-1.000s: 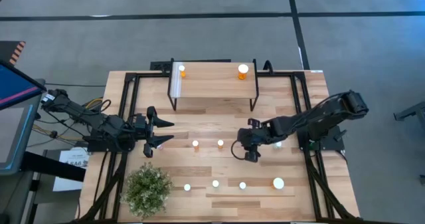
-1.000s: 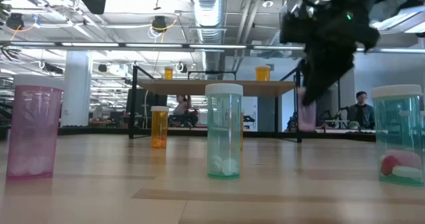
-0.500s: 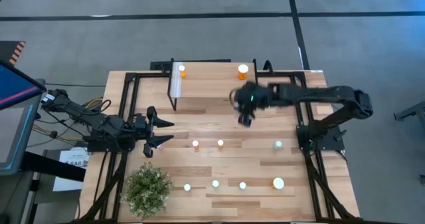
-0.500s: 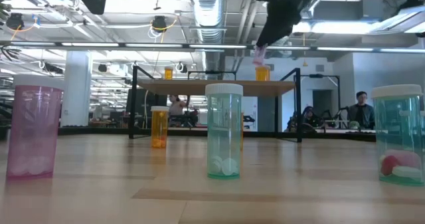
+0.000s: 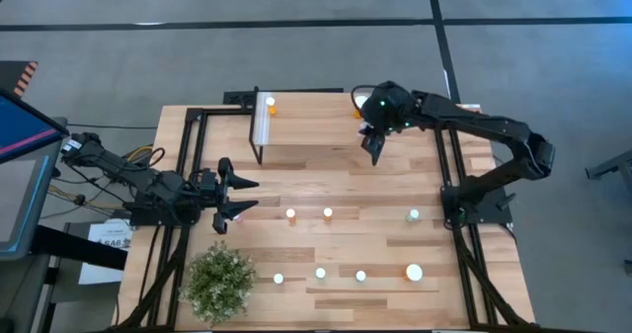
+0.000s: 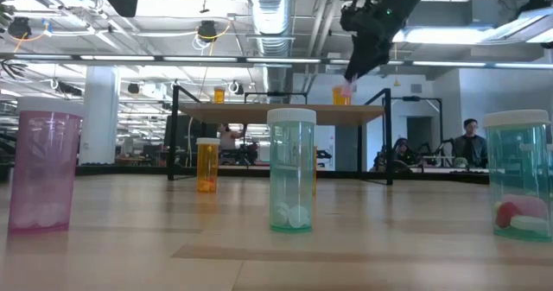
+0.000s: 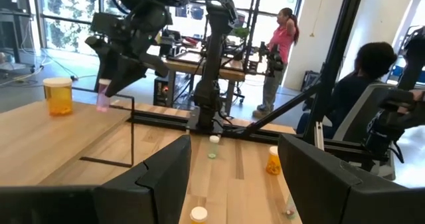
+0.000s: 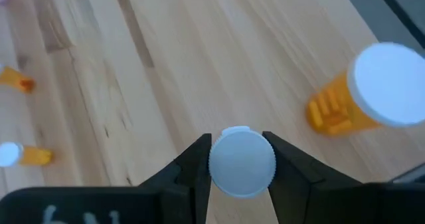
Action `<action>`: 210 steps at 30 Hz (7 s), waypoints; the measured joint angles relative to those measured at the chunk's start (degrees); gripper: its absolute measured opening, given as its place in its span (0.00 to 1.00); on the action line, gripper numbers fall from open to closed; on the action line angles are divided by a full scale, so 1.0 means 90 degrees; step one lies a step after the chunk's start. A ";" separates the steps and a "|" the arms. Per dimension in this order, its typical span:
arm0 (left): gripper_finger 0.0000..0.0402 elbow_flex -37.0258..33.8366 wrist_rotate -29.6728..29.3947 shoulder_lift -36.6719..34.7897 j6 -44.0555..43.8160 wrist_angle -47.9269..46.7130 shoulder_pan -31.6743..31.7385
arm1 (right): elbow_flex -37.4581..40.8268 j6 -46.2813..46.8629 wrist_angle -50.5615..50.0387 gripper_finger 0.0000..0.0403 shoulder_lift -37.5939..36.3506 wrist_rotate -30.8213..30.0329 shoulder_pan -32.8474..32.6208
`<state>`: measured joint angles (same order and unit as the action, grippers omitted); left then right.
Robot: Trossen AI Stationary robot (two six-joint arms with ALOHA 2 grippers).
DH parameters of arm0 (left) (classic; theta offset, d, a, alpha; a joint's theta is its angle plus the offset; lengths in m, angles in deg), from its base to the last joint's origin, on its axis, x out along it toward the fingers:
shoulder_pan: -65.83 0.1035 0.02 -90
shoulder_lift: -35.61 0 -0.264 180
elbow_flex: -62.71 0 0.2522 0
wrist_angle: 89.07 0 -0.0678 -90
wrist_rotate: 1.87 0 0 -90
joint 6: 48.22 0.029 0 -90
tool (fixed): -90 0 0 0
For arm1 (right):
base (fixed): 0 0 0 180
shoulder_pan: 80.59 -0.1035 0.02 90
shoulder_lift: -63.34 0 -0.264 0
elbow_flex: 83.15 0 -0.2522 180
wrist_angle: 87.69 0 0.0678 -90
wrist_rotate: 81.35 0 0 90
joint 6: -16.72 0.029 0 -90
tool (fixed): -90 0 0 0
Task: Pick and place medicine bottles onto shelf by color
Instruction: Put the top right small pink pill bottle on the shelf, then put the top small pink pill bottle on the shelf
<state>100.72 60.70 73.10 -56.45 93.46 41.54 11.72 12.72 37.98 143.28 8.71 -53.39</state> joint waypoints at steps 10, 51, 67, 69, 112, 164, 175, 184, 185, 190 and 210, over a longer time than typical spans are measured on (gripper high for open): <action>0.53 0.0000 -0.0023 0.0002 -0.0029 -0.0002 -0.0001 | -0.0002 -0.0132 0.0010 0.36 0.0208 0.0005 0.0205; 0.53 0.0000 0.0002 0.0002 0.0010 -0.0010 0.0002 | -0.0763 0.0074 -0.0907 0.57 0.0126 -0.0044 0.0292; 0.53 0.0000 0.0011 0.0002 -0.0113 -0.0035 0.0001 | 0.0190 0.0961 -0.0450 0.56 -0.1607 -0.0069 -0.1307; 0.53 0.0000 0.0016 0.0002 -0.0168 -0.0056 0.0002 | 0.0479 0.1195 -0.0334 0.56 -0.1783 -0.0209 -0.1737; 0.53 -0.0002 -0.0212 0.0129 -0.0488 -0.0367 0.0006 | 0.3802 0.2256 0.4167 0.56 -0.1369 -0.1904 -0.5541; 0.53 -0.0002 -0.0154 0.0126 0.0091 -0.0329 0.0121 | 0.3963 0.1456 0.7081 0.56 -0.0631 -0.1841 -0.5386; 0.53 -0.0002 -0.0107 0.0126 -0.0401 -0.0508 0.0119 | 0.3963 0.1218 0.7148 0.56 -0.0634 -0.1834 -0.5247; 0.53 0.0177 -0.0156 0.0121 -0.0627 -0.0952 0.0121 | 0.3963 0.0964 0.7146 0.56 -0.0634 -0.1450 -0.5051; 0.53 0.0316 -0.0172 0.0121 -0.0712 -0.1233 0.0121 | 0.3963 0.0926 0.7146 0.56 -0.0634 -0.1427 -0.5051; 0.53 0.0982 -0.0419 0.0126 -0.1300 -0.3052 0.0121 | 0.3963 0.0865 0.7141 0.56 -0.0634 -0.1360 -0.5041; 0.56 0.1409 -0.0093 0.0274 -0.3330 -0.6289 0.0122 | 0.3963 0.0600 0.6875 0.56 -0.0636 -0.1338 -0.5046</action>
<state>113.40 59.86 75.56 -86.42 36.86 42.64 47.39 18.12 99.85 137.56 -3.34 -98.81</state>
